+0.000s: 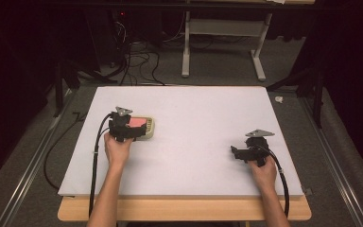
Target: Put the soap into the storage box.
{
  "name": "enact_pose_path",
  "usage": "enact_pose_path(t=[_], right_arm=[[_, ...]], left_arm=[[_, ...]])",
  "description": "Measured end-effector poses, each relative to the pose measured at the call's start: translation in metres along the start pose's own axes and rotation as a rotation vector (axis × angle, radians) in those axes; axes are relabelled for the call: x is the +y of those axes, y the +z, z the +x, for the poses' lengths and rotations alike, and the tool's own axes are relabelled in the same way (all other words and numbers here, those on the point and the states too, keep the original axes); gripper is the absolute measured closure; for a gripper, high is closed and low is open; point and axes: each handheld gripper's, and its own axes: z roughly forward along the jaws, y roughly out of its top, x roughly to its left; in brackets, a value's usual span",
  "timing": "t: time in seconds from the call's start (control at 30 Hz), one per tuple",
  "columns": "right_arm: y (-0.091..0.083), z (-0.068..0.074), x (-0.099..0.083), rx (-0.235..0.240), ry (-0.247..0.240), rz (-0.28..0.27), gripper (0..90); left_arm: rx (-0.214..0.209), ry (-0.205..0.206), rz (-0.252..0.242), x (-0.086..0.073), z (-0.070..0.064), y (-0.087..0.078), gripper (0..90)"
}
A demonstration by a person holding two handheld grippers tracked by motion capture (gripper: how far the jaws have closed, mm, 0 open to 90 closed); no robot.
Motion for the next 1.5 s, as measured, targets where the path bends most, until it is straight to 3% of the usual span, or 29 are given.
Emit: enact_pose_path(t=[0.8, 1.5], right_arm=[[0.0, 0.0, 0.0, -0.001, 0.0, 0.0, 15.0], [0.0, 0.0, 0.0, -0.001, 0.0, 0.0, 15.0]], left_arm=[[-0.047, 0.059, -0.05, -0.01, -0.013, -0.032, 14.1], [-0.109, 0.049, -0.099, -0.026, -0.021, -0.053, 14.2]])
